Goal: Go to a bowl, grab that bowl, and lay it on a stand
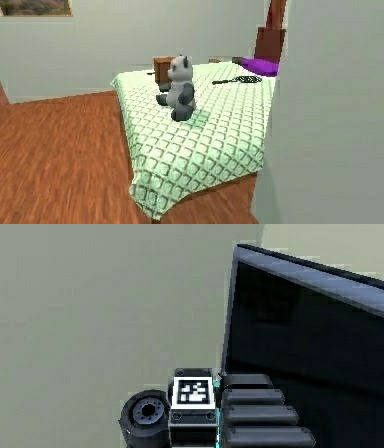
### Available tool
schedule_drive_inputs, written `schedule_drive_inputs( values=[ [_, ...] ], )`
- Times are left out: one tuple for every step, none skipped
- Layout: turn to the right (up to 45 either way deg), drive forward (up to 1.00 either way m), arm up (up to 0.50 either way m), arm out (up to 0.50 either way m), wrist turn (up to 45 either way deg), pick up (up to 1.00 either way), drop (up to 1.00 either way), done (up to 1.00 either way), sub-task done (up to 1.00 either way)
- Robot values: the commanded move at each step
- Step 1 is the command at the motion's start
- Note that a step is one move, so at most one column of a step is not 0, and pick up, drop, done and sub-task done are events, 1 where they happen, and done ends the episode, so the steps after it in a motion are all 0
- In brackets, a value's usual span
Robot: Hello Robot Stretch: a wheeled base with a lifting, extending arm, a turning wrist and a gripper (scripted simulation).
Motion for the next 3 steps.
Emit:
schedule_drive_inputs(
  values=[
    [-3.0, 0.00, 0.00, 0.00, 0.0, 0.00, 0.00, 0.00, 0.00],
    [0.0, 0.05, 0.00, 0.00, 0.0, 0.00, 0.00, 0.00, 0.00],
    [6.0, 0.00, 0.00, 0.00, 0.0, 0.00, 0.00, 0.00, 0.00]
  ],
)
